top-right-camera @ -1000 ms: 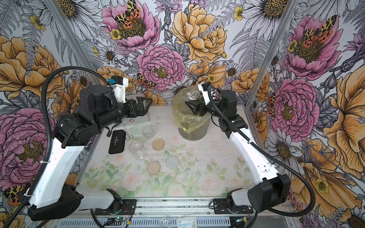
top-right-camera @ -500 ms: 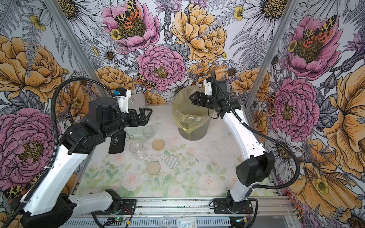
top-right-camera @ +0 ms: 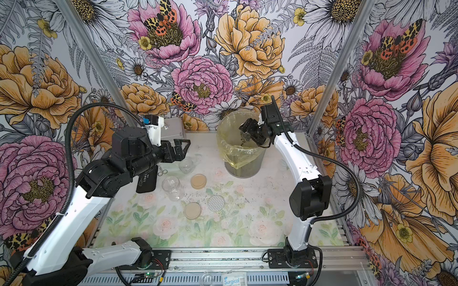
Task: Empty moldy tea leaves from jars
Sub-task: Pour the moldy tea leaves from the jar into the trash bin.
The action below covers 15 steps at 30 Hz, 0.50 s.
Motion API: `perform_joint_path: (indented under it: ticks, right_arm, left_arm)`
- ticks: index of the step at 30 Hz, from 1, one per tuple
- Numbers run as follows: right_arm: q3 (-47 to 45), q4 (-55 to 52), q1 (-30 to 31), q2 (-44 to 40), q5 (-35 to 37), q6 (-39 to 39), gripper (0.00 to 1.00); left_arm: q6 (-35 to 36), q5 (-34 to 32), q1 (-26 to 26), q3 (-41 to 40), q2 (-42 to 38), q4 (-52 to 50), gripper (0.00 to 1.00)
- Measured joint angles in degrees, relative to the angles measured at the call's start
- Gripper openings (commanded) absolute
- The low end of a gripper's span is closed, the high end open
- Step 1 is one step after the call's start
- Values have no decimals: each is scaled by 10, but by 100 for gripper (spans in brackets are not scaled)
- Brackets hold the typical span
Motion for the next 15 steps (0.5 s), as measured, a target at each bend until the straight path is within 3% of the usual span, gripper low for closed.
perform_joint_path:
  ticks: [7,15]
  right_arm:
    - [19,-2,14,1,33,39,0]
    - [39,-4,38,17,82,155,0]
  left_arm:
    - [-4,-5,0,-10,-8,6,99]
    - [-5,-8,0,-10,-8,7,99]
